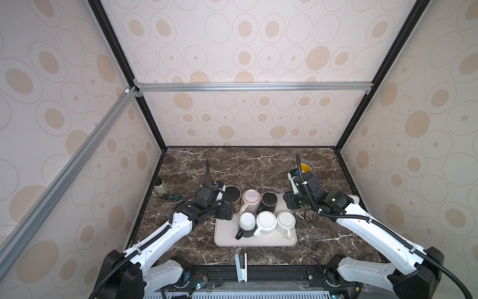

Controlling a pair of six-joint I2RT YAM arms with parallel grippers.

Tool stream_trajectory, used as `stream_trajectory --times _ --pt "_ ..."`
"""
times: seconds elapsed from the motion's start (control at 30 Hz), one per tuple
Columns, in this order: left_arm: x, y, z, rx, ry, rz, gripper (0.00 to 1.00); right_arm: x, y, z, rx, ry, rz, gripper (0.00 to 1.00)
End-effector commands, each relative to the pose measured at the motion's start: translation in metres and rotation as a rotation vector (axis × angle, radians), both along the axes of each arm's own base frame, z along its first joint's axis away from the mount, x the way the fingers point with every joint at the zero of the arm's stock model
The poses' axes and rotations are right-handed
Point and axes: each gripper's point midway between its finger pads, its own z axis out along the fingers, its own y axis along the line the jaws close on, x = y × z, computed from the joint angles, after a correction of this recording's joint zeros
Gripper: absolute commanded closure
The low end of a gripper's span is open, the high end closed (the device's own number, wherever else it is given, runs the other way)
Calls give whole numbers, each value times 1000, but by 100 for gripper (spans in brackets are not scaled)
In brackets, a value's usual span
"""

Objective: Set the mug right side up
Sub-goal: 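Lower the left gripper onto the upside-down black skull mug while right gripper approaches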

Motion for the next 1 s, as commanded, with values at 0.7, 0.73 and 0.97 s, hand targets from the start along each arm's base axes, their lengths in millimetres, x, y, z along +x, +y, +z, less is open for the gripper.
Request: stream_trajectory --times 0.7,0.73,0.97 --pt "16 -8 -13 -13 -13 -4 1 -5 11 3 28 -29 -5 49" --pt "15 -7 -14 -14 -9 -4 2 -5 11 3 29 -28 -6 49" --pt "4 2 -14 -4 -4 26 14 -9 10 4 34 -30 -14 51"
